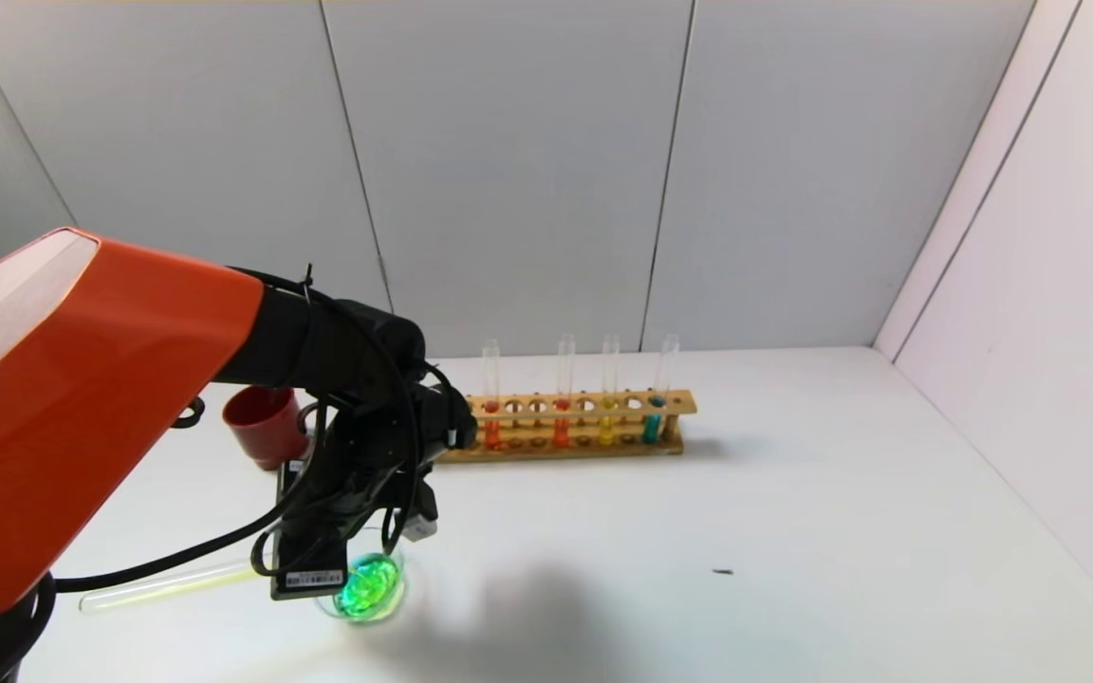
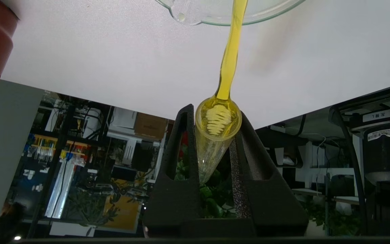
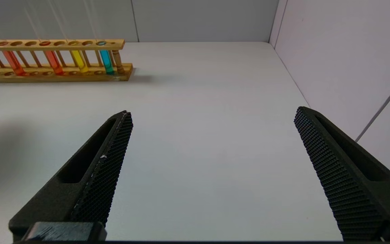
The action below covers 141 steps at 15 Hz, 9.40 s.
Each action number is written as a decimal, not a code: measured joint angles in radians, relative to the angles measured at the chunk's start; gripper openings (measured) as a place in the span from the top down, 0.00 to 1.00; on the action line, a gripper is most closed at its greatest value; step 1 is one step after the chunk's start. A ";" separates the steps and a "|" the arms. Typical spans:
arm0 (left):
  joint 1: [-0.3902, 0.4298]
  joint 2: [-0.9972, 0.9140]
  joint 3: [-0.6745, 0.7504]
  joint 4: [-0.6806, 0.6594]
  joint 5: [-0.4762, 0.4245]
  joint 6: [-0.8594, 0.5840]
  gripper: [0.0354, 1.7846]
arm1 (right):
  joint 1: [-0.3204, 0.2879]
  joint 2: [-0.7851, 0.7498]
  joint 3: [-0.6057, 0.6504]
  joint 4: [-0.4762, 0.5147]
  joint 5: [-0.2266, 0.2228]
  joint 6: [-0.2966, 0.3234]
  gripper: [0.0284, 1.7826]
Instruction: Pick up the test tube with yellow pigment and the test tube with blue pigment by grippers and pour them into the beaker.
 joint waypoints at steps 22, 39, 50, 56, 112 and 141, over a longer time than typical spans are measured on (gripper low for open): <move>-0.053 0.154 -0.253 0.229 0.056 -0.007 0.84 | 0.000 0.000 0.000 0.000 0.000 0.000 0.02; -0.052 0.139 -0.264 0.272 0.056 -0.008 0.84 | 0.000 0.000 0.000 0.000 0.000 0.000 0.02; 0.027 -0.060 -0.249 0.113 -0.147 -0.140 0.84 | 0.000 0.000 0.000 0.000 0.000 0.000 0.02; 0.206 -0.310 -0.181 -0.087 -0.238 -0.246 0.84 | 0.000 0.000 0.000 0.000 0.000 0.000 0.02; 0.580 -0.709 0.490 -1.203 -0.452 -0.514 0.02 | 0.000 0.000 0.000 0.000 0.000 -0.001 0.02; 0.544 -2.160 1.489 -1.098 -0.546 -0.438 0.02 | 0.000 0.000 0.000 0.000 0.000 0.000 0.02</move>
